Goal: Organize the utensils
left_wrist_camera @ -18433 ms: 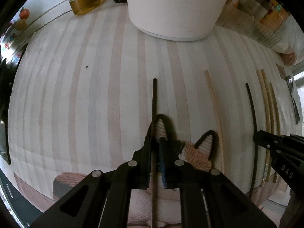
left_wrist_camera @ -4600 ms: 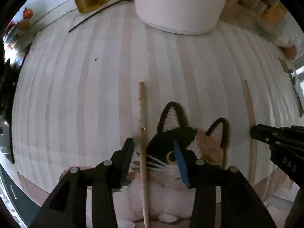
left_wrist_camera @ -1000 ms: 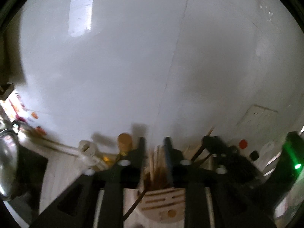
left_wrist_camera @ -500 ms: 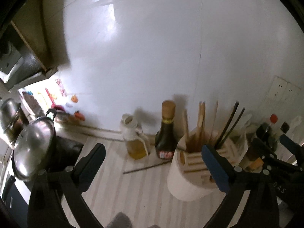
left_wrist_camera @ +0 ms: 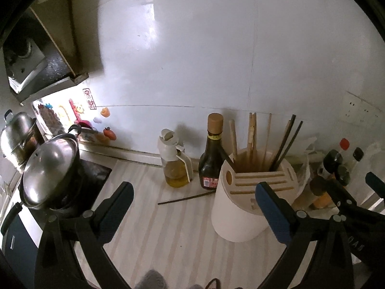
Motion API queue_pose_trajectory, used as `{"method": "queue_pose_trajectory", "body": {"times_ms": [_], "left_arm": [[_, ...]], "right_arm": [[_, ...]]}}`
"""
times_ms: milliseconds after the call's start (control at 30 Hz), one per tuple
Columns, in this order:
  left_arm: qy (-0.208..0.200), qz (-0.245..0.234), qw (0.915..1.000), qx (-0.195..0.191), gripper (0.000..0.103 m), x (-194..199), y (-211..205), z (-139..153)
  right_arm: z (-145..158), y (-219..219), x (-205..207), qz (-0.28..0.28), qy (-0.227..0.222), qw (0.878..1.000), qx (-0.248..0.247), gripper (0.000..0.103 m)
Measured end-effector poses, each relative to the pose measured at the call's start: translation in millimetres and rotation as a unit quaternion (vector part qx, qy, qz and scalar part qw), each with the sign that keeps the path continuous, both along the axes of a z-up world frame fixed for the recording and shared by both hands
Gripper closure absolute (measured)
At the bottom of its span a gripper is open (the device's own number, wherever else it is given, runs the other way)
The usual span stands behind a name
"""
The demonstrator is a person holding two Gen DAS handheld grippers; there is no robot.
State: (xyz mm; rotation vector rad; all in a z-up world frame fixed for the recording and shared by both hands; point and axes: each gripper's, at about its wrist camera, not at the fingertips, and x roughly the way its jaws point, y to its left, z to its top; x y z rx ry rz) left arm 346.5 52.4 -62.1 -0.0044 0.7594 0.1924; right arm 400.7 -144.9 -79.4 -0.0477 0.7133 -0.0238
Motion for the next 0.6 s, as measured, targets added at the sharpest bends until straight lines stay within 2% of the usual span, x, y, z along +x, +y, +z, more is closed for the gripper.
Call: {"method": "queue_pose_trajectory", "body": {"times_ms": [133, 333, 600], "left_arm": [[-0.009, -0.003, 1.0000, -0.001, 0.000, -22.9, 0.8, 11.3], [-0.020, -0.016, 0.9997, 0.002, 0.000, -70.6, 2.8, 33.8], [-0.038, -0.046, 0.9982, 0.003, 0.000, -161.0, 7.7, 67.1]], "right_arm": [[14.1, -0.9, -19.6, -0.003, -0.012, 1.000, 0.001, 0.000], [41.1, 4.2, -72.4, -0.012, -0.034, 0.999, -0.002, 0.000], [86.8, 13.9, -172.8, -0.042, -0.066, 0.997, -0.003, 0.000]]}}
